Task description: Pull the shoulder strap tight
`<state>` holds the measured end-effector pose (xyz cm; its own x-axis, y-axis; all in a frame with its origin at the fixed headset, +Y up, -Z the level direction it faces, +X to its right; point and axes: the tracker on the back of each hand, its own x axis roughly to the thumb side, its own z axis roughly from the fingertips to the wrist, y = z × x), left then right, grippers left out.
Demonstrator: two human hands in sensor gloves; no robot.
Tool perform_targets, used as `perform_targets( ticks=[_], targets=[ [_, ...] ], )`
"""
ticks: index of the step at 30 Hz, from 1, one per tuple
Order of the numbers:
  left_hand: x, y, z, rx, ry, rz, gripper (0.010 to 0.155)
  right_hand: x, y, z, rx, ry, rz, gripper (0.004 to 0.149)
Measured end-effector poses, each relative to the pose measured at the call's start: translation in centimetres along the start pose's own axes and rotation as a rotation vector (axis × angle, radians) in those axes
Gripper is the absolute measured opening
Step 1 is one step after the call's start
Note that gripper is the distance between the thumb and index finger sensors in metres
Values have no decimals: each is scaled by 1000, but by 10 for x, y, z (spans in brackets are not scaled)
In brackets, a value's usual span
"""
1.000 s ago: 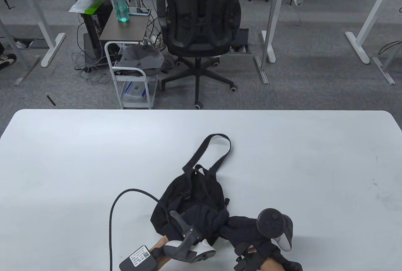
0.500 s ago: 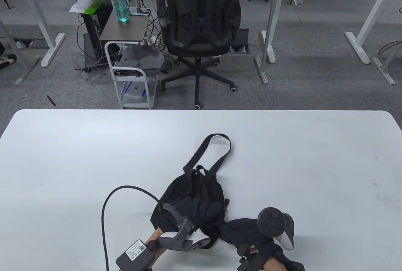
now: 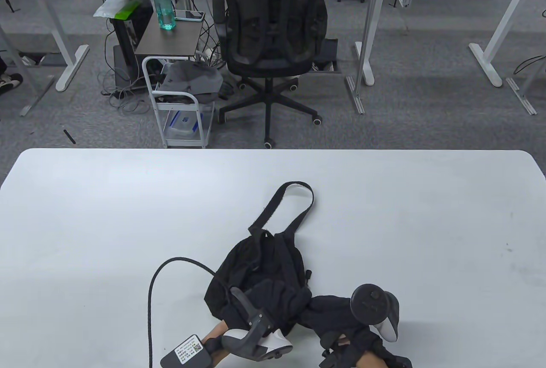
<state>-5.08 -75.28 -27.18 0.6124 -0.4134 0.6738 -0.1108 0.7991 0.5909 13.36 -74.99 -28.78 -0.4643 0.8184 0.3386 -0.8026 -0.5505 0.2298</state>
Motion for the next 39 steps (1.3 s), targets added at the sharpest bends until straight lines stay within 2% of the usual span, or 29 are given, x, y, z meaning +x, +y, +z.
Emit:
perform_targets(
  ticks=[7, 9, 11, 12, 14, 15, 18, 21, 24, 27, 29, 34, 39],
  targets=[
    [-26, -18, 8, -85, 51, -12, 64, -1, -3, 0, 15, 6, 13, 36],
    [-28, -20, 9, -80, 74, 37, 64, -1, -1, -2, 60, 3, 14, 36],
    [-30, -21, 8, -83, 60, 2, 64, -2, 0, -3, 93, 8, 17, 37],
    [-29, -21, 8, -86, 60, -3, 65, -3, -1, -4, 125, 21, 26, 37],
    [-26, -19, 7, -81, 38, -31, 64, -9, -2, -5, 303, 97, 36, 37],
    [-25, -18, 6, -74, 30, -42, 64, -11, -3, -5, 330, 109, 21, 37],
    [-20, -13, 5, -69, 34, -65, 64, -19, -7, -3, 251, 149, -40, 37],
    [-12, -7, 5, -43, 0, -59, 64, -19, -8, -2, 222, 149, -41, 49],
    [1, -1, 3, -20, -40, -83, 64, -14, -4, -2, 205, 124, -61, 49],
    [15, 2, -1, -7, -64, -78, 64, -8, 1, -2, 167, 92, -43, 42],
    [14, 0, 0, -17, -61, -99, 64, -8, 0, -2, 153, 88, -20, 39],
    [6, -8, -1, -40, -37, -16, 65, -9, 0, -3, 153, 100, -45, 37],
    [-12, -19, 2, -88, 12, -28, 64, -12, -3, -3, 167, 120, -40, 37]
  ],
)
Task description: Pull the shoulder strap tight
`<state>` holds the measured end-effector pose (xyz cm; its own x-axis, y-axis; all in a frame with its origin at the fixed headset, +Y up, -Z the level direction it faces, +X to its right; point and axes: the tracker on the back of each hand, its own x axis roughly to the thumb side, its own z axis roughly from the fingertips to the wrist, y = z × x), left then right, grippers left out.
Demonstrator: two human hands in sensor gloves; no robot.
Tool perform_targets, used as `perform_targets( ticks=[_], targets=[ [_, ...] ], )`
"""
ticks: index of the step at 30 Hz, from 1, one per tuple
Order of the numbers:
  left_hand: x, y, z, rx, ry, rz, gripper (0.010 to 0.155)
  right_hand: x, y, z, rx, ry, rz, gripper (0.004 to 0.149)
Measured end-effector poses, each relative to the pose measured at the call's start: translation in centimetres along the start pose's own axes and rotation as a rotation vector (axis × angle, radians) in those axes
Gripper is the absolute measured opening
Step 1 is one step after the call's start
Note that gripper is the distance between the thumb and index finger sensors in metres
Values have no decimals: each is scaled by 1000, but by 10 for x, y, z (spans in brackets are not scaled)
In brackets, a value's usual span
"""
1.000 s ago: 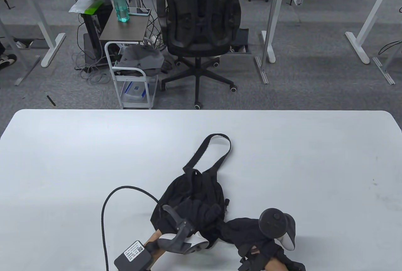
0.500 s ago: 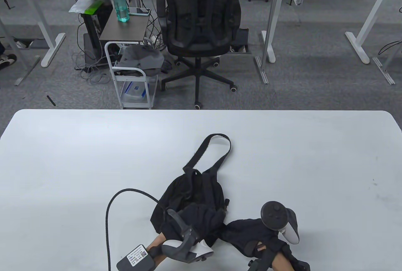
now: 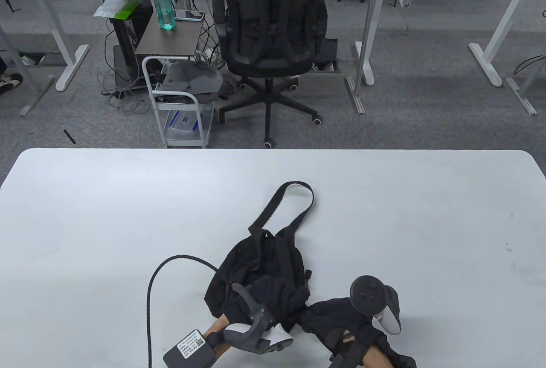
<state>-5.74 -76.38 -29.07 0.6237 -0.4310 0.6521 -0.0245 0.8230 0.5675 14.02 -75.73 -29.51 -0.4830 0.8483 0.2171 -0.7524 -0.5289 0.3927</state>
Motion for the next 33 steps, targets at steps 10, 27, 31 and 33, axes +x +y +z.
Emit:
perform_targets(
  ticks=[10, 27, 31, 33],
  targets=[
    [5, 17, 0, 47, 20, 78, 64, 0, 1, 1, -49, -10, -29, 44],
    [-8, 5, 0, 2, 22, 81, 64, 0, 0, 0, -12, -4, -35, 37],
    [-7, 10, 2, 10, 27, 69, 64, -1, 0, 0, -21, -2, -41, 36],
    [-5, 15, 2, 28, 21, 56, 64, -2, 0, 1, -27, 5, -28, 39]
  ],
)
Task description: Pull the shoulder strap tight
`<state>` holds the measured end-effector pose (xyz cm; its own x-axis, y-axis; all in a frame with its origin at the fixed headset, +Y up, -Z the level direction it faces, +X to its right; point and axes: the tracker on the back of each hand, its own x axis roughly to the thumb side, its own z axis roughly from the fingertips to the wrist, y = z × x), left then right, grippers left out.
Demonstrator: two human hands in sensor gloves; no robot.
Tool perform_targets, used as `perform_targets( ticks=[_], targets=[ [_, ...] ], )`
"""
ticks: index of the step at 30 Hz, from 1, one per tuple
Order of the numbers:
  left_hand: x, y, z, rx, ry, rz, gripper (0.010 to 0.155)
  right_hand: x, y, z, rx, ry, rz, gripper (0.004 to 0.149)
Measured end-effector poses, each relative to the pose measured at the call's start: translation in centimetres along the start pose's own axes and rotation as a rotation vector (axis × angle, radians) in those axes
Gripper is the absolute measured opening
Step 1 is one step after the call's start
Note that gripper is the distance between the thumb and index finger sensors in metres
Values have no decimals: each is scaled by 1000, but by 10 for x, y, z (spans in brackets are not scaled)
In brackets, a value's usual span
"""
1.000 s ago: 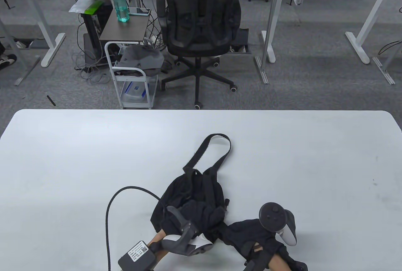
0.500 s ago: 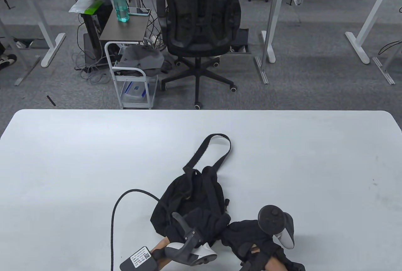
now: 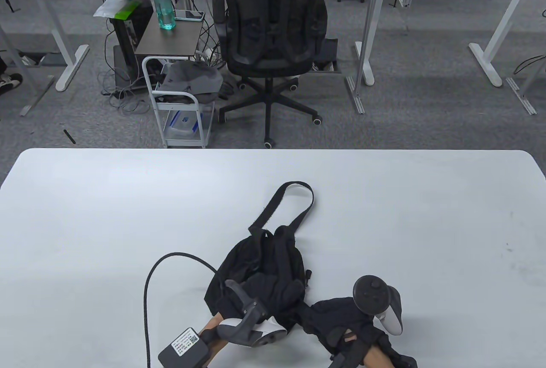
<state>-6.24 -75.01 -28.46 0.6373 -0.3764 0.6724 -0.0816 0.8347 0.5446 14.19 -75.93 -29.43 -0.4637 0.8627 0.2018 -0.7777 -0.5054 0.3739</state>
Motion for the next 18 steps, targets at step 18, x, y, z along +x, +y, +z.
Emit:
perform_targets(
  ticks=[18],
  targets=[
    [-6, -9, 0, -48, 19, 56, 65, 3, 1, -1, -6, -16, 22, 37]
  ],
)
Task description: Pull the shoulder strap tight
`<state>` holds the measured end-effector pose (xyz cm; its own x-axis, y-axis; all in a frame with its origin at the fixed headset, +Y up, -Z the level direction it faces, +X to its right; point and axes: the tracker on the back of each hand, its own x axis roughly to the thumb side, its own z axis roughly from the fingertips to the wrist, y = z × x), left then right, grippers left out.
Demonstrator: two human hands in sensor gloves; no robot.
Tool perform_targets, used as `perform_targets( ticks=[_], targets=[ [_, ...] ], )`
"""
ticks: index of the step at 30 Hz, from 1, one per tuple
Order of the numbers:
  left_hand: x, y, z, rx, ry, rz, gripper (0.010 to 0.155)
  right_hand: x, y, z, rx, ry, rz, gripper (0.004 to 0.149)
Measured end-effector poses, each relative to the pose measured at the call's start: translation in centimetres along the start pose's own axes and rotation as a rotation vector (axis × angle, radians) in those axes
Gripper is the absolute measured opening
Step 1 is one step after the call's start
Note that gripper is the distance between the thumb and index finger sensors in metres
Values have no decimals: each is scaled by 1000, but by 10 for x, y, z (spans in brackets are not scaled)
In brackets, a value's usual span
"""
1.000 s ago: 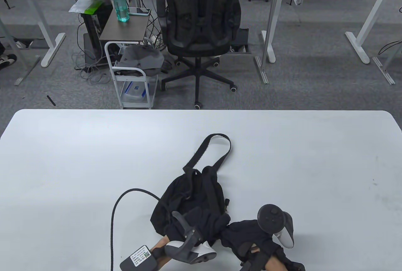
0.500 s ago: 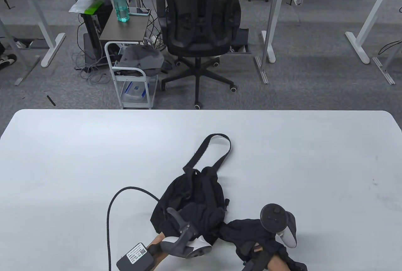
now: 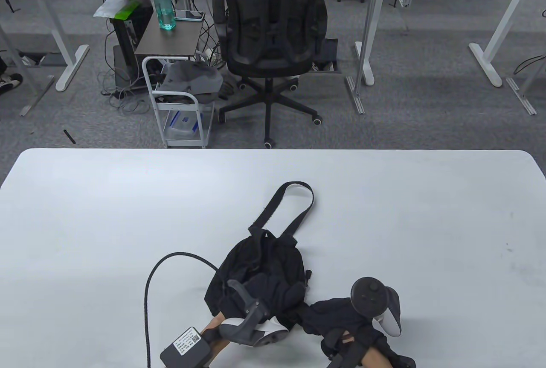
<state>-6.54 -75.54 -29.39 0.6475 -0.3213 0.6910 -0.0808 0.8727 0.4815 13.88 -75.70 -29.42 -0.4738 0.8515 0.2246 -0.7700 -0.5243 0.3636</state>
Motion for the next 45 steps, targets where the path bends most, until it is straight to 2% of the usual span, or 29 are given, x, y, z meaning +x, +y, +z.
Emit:
perform_targets(
  ticks=[4, 8, 13, 18, 22, 26, 29, 33, 37, 45],
  targets=[
    [4, 6, 1, 15, -4, -52, 64, -3, 1, 0, 10, 15, -14, 37],
    [11, 13, 0, 46, -25, -22, 64, -4, 2, 0, 1, 7, 3, 47],
    [29, 20, -2, 77, -69, -37, 64, 1, 5, 0, -21, -18, -20, 39],
    [23, 12, -3, 60, -78, -7, 65, 1, 4, -1, -2, -18, -14, 37],
    [7, 3, -2, 19, -33, -37, 65, -2, 1, 0, 12, -1, -6, 37],
    [-4, 2, 2, 4, 3, -16, 65, -3, 0, 0, 21, 4, -22, 37],
    [-1, 7, 2, 16, 4, -50, 64, -4, 2, 0, 28, 11, -16, 38],
    [8, 16, 2, 51, -24, -14, 64, -4, 3, 0, 10, 5, -12, 47],
    [27, 25, -1, 95, -78, -12, 64, 1, 5, 0, -18, -27, -43, 39],
    [20, 10, -3, 53, -76, -40, 64, 1, 4, -1, 1, -16, -20, 37]
  ],
)
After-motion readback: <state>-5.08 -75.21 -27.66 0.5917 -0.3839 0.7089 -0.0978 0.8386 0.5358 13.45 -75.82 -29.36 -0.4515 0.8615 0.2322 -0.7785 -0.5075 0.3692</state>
